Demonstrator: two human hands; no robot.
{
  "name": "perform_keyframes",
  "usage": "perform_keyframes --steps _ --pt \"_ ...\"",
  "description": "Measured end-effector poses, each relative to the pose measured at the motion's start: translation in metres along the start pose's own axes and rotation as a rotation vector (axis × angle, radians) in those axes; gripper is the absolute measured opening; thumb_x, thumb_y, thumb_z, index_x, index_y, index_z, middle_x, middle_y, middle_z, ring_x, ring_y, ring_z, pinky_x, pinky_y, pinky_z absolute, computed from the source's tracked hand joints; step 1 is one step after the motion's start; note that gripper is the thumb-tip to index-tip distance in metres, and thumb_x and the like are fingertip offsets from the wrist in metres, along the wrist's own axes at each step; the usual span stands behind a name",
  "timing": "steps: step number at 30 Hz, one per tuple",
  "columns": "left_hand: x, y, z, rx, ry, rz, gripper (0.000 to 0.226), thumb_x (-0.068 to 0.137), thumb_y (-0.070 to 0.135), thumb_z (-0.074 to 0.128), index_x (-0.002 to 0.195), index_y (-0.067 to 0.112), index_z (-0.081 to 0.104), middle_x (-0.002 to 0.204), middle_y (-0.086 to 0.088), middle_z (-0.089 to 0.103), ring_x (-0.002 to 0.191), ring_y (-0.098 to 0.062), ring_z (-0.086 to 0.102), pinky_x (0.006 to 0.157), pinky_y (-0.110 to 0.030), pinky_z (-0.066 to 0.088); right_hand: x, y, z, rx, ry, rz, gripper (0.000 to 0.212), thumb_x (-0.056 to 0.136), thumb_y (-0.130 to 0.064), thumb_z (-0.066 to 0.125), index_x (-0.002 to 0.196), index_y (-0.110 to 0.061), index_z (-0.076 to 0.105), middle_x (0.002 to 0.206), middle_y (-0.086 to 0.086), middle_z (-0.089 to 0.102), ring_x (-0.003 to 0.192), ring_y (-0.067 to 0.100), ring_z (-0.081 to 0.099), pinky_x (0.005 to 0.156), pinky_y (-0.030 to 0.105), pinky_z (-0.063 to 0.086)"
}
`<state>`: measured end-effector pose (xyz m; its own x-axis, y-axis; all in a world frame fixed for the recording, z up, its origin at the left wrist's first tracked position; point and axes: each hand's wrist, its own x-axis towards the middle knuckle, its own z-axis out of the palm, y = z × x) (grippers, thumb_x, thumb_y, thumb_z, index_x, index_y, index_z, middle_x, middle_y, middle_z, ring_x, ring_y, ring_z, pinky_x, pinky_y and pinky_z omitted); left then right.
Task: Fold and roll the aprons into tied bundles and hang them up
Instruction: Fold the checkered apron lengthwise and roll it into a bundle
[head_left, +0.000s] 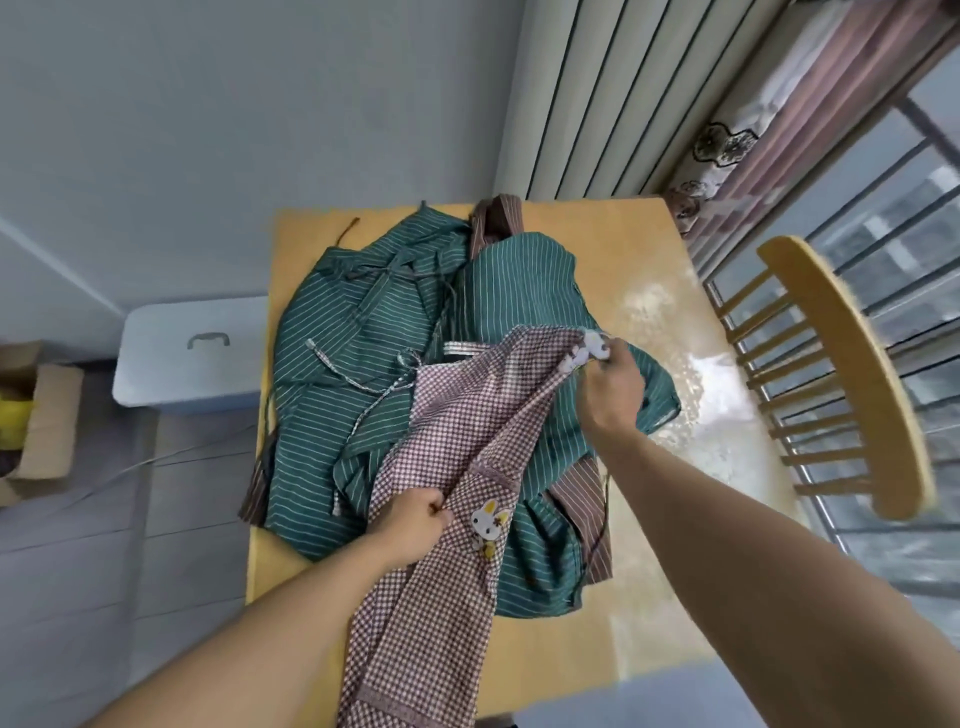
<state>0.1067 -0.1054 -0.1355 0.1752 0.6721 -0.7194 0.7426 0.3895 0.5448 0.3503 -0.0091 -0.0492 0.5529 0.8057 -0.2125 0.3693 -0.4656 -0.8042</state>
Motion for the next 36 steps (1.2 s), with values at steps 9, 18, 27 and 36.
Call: perform_keyframes --steps 9,18,27,36 --pt "0.001 0.043 0.029 -0.054 -0.128 0.081 0.054 0.109 0.038 0.038 0.152 0.005 0.035 0.158 -0.009 0.04 0.144 -0.032 0.04 0.12 -0.052 0.033 0.058 -0.028 -0.105 -0.957 0.026 -0.634 0.028 0.088 -0.037 0.07 0.11 -0.019 0.074 0.142 0.005 0.06 0.144 0.031 0.035 0.123 0.052 0.019" --pt "0.015 -0.011 0.028 -0.133 -0.013 -0.102 0.044 0.109 0.031 0.041 0.148 0.011 0.047 0.151 -0.008 0.05 0.136 -0.027 0.05 0.115 -0.048 0.042 0.091 -0.086 -0.061 -1.133 -0.659 -0.415 0.041 0.077 -0.041 0.087 0.099 -0.018 0.061 0.095 0.003 0.064 0.079 0.018 0.053 0.059 0.029 0.037" --pt "0.02 -0.01 0.031 -0.103 0.01 -0.121 0.021 0.107 0.028 0.048 0.11 0.011 0.061 0.123 -0.007 0.063 0.105 -0.019 0.06 0.087 -0.032 0.05 0.12 -0.12 -0.027 -1.345 -0.113 -0.736 0.019 0.095 -0.031 0.065 0.106 -0.017 0.072 0.119 0.011 0.068 0.126 0.029 0.053 0.123 0.052 0.018" --pt "0.013 -0.013 0.016 -0.312 -0.143 -0.186 0.022 0.103 0.017 0.053 0.084 0.009 0.062 0.095 -0.014 0.073 0.086 -0.027 0.07 0.08 -0.04 0.056 0.08 -0.091 0.047 -0.794 -0.33 -0.62 0.074 0.095 -0.028 0.065 0.158 -0.028 0.027 0.16 0.007 0.033 0.146 0.029 0.033 0.123 0.049 0.025"
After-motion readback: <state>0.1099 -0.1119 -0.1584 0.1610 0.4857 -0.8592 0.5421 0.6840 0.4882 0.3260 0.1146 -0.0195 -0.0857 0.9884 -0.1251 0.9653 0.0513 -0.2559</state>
